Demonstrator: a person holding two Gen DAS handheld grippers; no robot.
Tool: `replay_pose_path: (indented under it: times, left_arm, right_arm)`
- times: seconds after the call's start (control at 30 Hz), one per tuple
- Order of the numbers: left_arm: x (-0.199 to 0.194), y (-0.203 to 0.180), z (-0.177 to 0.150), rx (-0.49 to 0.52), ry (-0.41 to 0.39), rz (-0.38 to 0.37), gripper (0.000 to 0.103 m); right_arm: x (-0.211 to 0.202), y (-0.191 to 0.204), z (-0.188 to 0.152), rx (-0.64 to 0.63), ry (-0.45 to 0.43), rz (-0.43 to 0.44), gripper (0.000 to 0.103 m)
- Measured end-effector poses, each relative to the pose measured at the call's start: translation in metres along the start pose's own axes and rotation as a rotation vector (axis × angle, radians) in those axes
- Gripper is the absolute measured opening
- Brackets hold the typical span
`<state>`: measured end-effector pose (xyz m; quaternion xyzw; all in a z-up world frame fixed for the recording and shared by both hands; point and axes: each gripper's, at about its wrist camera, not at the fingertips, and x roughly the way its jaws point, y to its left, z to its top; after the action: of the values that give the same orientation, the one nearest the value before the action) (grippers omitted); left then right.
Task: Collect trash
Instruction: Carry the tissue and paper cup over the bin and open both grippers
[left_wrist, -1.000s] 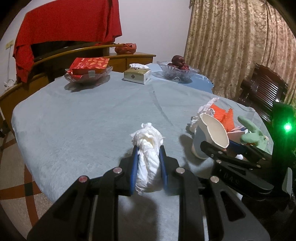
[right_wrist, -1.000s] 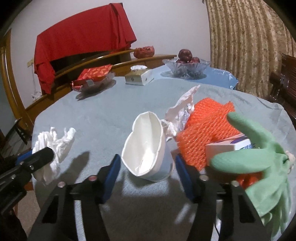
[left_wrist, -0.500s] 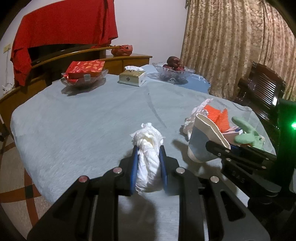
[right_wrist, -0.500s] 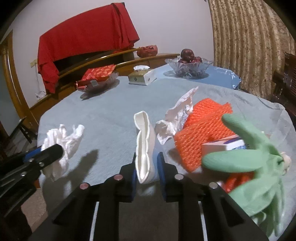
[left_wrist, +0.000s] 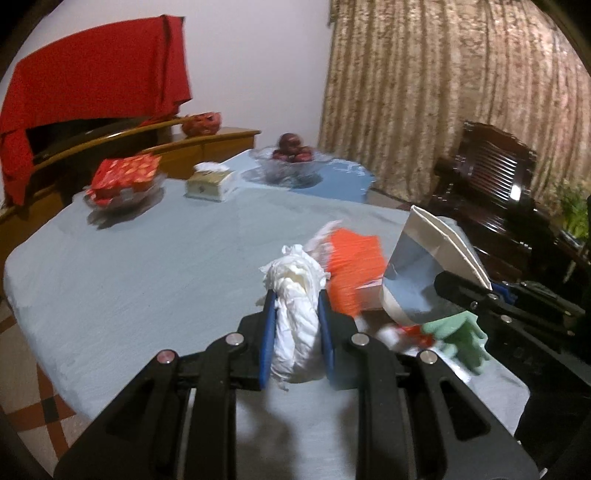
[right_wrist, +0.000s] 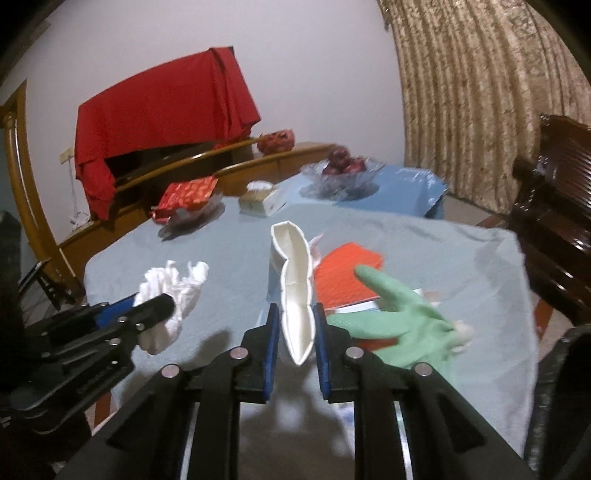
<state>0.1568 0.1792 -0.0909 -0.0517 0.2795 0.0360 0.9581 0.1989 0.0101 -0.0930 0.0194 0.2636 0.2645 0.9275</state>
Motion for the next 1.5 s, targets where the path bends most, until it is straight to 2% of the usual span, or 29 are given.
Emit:
replay_pose_path:
  times: [0.33,0.57,0.77,1.2,1.5]
  left_arm:
    - [-0.015,-0.069,0.006,0.045,-0.019,-0.107,0.021]
    - [-0.023,-0.12,0.009,0.107,-0.031,-0.194,0.021]
    - [-0.022,-0.18,0.007,0.173,-0.026,-0.303,0.021]
    - [-0.001,-0.304,-0.013,0.296,0.007,-0.513,0.021]
    - [0.023,-0.359,-0.034,0.347,0.061,-0.591,0.021]
  right_arm:
    - [-0.071,-0.039,0.002,0.028,-0.079,-0.01,0.014]
    - [-0.111,-0.08,-0.002,0.06,-0.114,-0.137,0.014]
    - [-0.141,-0.12,-0.014,0.104,-0.122,-0.254,0.014]
    - [-0.195,-0.212,-0.063,0.223,-0.086,-0.497,0.014]
    - [-0.204,-0.247,-0.095,0.298,-0.037,-0.571,0.014]
